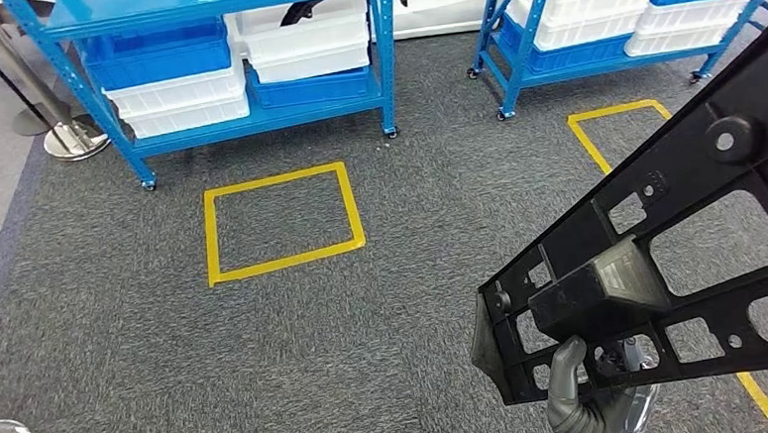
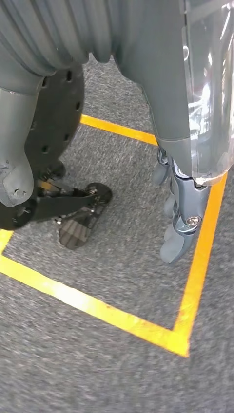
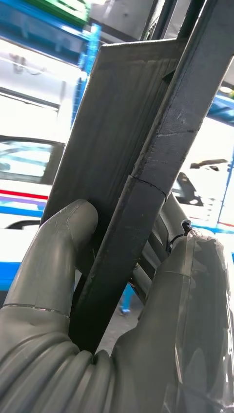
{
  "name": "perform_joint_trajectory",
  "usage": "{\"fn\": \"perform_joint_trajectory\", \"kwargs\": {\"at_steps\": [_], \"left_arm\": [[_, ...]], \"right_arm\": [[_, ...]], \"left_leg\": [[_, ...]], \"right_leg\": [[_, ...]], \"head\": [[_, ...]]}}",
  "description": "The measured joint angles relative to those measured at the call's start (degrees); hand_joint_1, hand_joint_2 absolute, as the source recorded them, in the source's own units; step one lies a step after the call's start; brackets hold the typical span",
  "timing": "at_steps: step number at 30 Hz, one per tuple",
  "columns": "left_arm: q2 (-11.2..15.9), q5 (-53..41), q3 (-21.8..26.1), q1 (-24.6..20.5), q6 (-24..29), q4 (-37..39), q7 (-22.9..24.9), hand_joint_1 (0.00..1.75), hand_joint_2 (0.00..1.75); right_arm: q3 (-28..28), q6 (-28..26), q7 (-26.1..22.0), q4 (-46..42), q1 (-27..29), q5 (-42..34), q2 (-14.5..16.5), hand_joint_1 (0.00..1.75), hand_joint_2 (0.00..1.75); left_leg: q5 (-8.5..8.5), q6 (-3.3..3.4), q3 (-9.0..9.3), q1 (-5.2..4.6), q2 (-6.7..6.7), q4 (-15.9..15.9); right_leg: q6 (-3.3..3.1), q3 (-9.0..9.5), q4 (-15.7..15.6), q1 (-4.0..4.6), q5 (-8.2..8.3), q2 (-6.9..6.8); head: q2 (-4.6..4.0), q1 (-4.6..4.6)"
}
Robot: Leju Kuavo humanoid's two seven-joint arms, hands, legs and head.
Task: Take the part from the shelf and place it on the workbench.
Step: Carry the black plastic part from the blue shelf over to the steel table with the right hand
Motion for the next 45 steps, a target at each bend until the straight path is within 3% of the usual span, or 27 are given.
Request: {"fn": "perform_joint_trajectory", "kwargs": {"at_steps": [2,3,6,8,10,12,13,14,15,17,19,21,22,24,26,28,29,31,33,34,36,37,39,40,42,43,45], "left_arm": [[0.1,-0.1,0.0,0.0,-0.4,0.0,0.0,0.0,1.75],[0.1,-0.1,0.0,0.0,-0.5,0.0,0.0,0.0,1.75],[0.1,-0.2,0.0,-0.2,-0.6,0.0,-0.1,0.0,1.75],[0.1,-0.3,0.0,-0.2,-0.7,0.0,-0.1,0.0,1.75],[0.1,-0.4,0.0,-0.1,-0.9,0.0,-0.1,0.0,1.75],[0.1,-0.5,0.0,0.0,-1.0,0.0,-0.1,0.0,1.75],[0.1,-0.5,0.0,0.1,-1.0,0.0,-0.1,0.0,1.75],[0.1,-0.5,0.0,0.1,-1.0,0.0,-0.1,0.0,1.75],[0.1,-0.5,0.0,0.1,-1.0,0.0,-0.1,0.0,1.75],[0.3,-0.5,0.0,0.1,-1.0,0.0,-0.1,0.0,1.75],[0.4,-0.6,0.1,0.1,-1.1,0.0,-0.1,0.0,1.75],[0.3,-0.6,0.1,-0.1,-1.1,0.0,-0.1,0.0,1.75],[0.3,-0.6,0.1,-0.1,-1.1,0.0,0.0,0.0,1.75],[0.2,-0.6,0.1,-0.1,-1.2,0.0,0.0,0.0,1.75],[0.1,-0.6,0.1,0.1,-1.2,0.0,0.0,0.0,1.75],[0.1,-0.6,0.1,0.3,-1.3,0.0,0.0,0.0,1.75],[0.1,-0.6,0.1,0.3,-1.3,0.0,0.1,0.0,1.75],[0.1,-0.8,0.1,0.3,-1.4,0.0,0.2,0.0,1.75],[0.2,-1.6,0.1,0.2,-1.4,0.0,0.4,0.0,1.75],[0.2,-2.1,0.0,0.2,-1.4,0.0,0.5,0.0,1.75],[0.3,-2.8,-0.2,0.0,-1.4,0.0,0.7,0.0,1.75],[0.3,-3.0,-0.4,-0.1,-1.5,0.0,0.7,0.0,1.75],[0.3,-3.3,-0.6,-0.1,-1.6,0.0,0.8,0.0,1.75],[0.3,-3.4,-0.7,0.0,-1.7,0.0,0.8,0.0,1.75],[0.3,-3.8,-0.9,0.2,-1.7,0.0,0.7,0.0,1.75],[0.3,-4.0,-0.9,0.2,-1.7,0.0,0.7,0.0,1.75],[0.3,-4.4,-1.1,0.2,-1.6,0.0,0.7,0.0,1.75]], "right_arm": [[0.0,-0.1,0.0,-0.2,0.0,0.0,0.0,1.75,1.75],[0.0,-0.1,0.0,-0.3,0.0,-0.1,0.0,1.75,1.75],[-0.1,-0.2,-0.1,-0.7,0.2,-0.3,0.0,1.75,1.75],[-0.1,-0.2,-0.1,-1.0,0.3,-0.4,0.0,1.75,1.75],[-0.1,-0.4,-0.1,-1.2,0.3,-0.5,0.1,1.75,1.75],[-0.3,-0.7,-0.1,-1.3,0.4,-0.6,0.2,1.75,1.75],[-0.4,-0.9,-0.1,-1.3,0.4,-0.6,0.2,1.75,1.75],[-0.5,-1.0,-0.2,-1.4,0.5,-0.6,0.2,1.75,1.75],[-0.6,-1.1,-0.2,-1.6,0.5,-0.6,0.2,1.75,1.75],[-0.8,-1.1,-0.2,-2.0,0.5,-0.6,0.1,1.75,1.75],[-0.9,-1.2,-0.2,-2.2,0.5,-0.6,0.1,1.75,1.75],[-0.9,-1.2,-0.2,-2.4,0.7,-0.7,0.2,1.75,1.75],[-1.0,-1.2,-0.2,-2.6,0.8,-0.6,0.2,1.75,1.75],[-1.1,-1.2,-0.2,-3.0,0.9,-0.6,0.1,1.75,1.75],[-1.2,-1.2,-0.2,-3.0,0.8,-0.6,0.1,1.75,1.75],[-1.2,-1.2,-0.2,-3.0,0.9,-0.6,0.1,1.75,1.75],[-1.3,-1.3,-0.2,-3.0,0.9,-0.5,0.1,1.75,1.75],[-1.3,-1.7,-0.2,-3.0,1.0,-0.3,0.1,1.75,1.75],[-1.3,-2.2,-0.2,-3.0,0.9,0.1,0.2,1.75,1.75],[-1.3,-2.5,-0.2,-3.0,0.9,0.3,0.2,1.75,1.75],[-1.3,-2.9,-0.2,-2.9,1.0,0.4,0.3,1.75,1.75],[-1.3,-3.0,-0.2,-2.9,1.0,0.4,0.3,1.75,1.75],[-1.3,-3.1,-0.2,-3.0,1.0,0.4,0.3,1.75,1.75],[-1.3,-3.1,-0.2,-3.0,1.0,0.4,0.3,1.75,1.75],[-1.4,-3.2,-0.2,-3.0,0.9,0.3,0.3,1.75,1.75],[-1.4,-3.2,-0.2,-3.0,0.9,0.3,0.3,1.75,1.75],[-1.7,-3.3,-0.2,-3.0,1.0,0.5,0.3,1.75,1.75]], "left_leg": [[-0.56,-0.86,-0.12,-0.02,1.07,0.8],[-0.78,-1.34,-0.14,-0.1,1.44,1.1],[-0.98,-2.57,0.21,-0.03,2.49,1.2],[-2.68,-3.08,-0.42,0.28,0.93,3.0],[-6.57,-3.19,-3.14,0.42,-2.03,9.2],[-9.36,-2.94,-6.48,0.35,-3.33,16.4],[-9.18,-2.67,-7.18,0.26,-3.56,17.7],[-7.85,-2.26,-6.85,0.09,-3.77,16.8],[-5.7,-1.69,-5.56,-0.14,-4.24,13.8],[-1.94,-0.23,-2.31,-0.57,-7.11,6.2],[-0.86,0.55,-0.69,-0.88,-9.24,2.2],[-0.63,0.58,-0.22,-1.0,-8.33,1.1],[-0.26,0.61,0.1,-0.9,-7.52,0.5],[0.54,0.75,0.68,-0.56,-5.69,-0.9],[0.77,0.88,0.77,-0.56,-3.78,-1.4],[0.66,0.78,0.66,-0.55,-1.87,-1.3],[0.53,0.63,0.64,-0.46,-0.95,-1.2],[0.08,0.02,0.71,-0.24,0.59,-0.8],[-0.75,-0.98,0.76,-0.35,1.7,0.0],[-1.12,-1.46,0.89,-0.46,2.15,0.4],[-1.54,-2.23,1.36,-0.37,3.16,0.5],[-1.9,-2.61,1.54,-0.2,2.77,0.7],[-4.26,-3.09,0.67,0.17,-0.06,3.4],[-6.3,-3.15,-0.74,0.26,-1.94,6.6],[-9.92,-2.88,-4.45,0.25,-3.47,14.5],[-10.39,-2.66,-5.81,0.2,-3.63,17.1],[-7.79,-1.94,-5.72,-0.03,-3.95,15.8]], "right_leg": [[-0.01,3.8,-6.7,-0.03,2.17,-2.09],[-0.33,4.61,-8.3,0.14,2.42,-2.62],[-1.81,4.25,-8.7,0.47,2.53,-1.32],[-2.69,3.96,-8.9,0.4,2.95,-0.17],[-3.3,3.58,-8.9,0.54,3.28,0.98],[-3.65,3.23,-8.9,0.99,3.49,2.4],[-3.77,3.15,-8.9,1.27,3.57,3.23],[-3.85,3.15,-8.9,1.54,3.64,4.12],[-3.89,3.24,-8.8,1.78,3.68,5.0],[-3.85,3.36,-8.8,1.91,3.79,6.45],[-3.42,3.03,-8.8,1.52,4.08,7.7],[-2.6,2.64,-9.0,1.29,4.59,9.2],[-2.3,2.49,-9.0,1.36,4.62,9.08],[-1.8,1.09,-6.4,1.69,2.82,6.24],[-1.32,-2.23,0.3,1.44,-0.9,2.59],[-0.72,-4.64,5.3,0.82,-2.55,1.4],[-0.41,-4.33,5.0,0.49,-1.82,1.05],[0.18,-0.55,-1.2,-0.06,1.43,-0.7],[0.05,3.05,-7.3,-0.09,3.31,-3.38],[-0.3,3.74,-8.6,0.03,3.42,-4.08],[-1.34,3.55,-8.6,0.29,3.25,-3.04],[-1.76,3.47,-8.7,0.29,3.33,-2.34],[-2.55,3.3,-8.9,0.23,3.65,-0.91],[-2.85,3.18,-8.9,0.32,3.76,-0.22],[-3.29,2.94,-8.9,0.74,3.89,1.36],[-3.41,2.9,-8.8,0.98,3.92,2.26],[-3.48,3.05,-8.8,1.34,3.96,4.15]], "head": [[-0.01,0.0],[-0.01,-0.09],[0.01,-0.28],[0.01,-0.43],[0.01,-0.67],[0.01,-0.76],[0.01,-0.76],[0.01,-0.76],[0.01,-0.76],[0.01,-0.56],[0.01,-0.59],[0.01,-0.82],[0.0,-0.82],[0.0,-0.56],[0.01,-0.34],[0.0,-0.33],[0.0,-0.32],[-0.01,-0.31],[0.0,-0.32],[0.0,-0.46],[0.01,-0.79],[0.01,-0.91],[0.01,-1.05],[0.01,-1.14],[0.01,-1.2],[0.01,-1.2],[0.01,-1.2]]}}
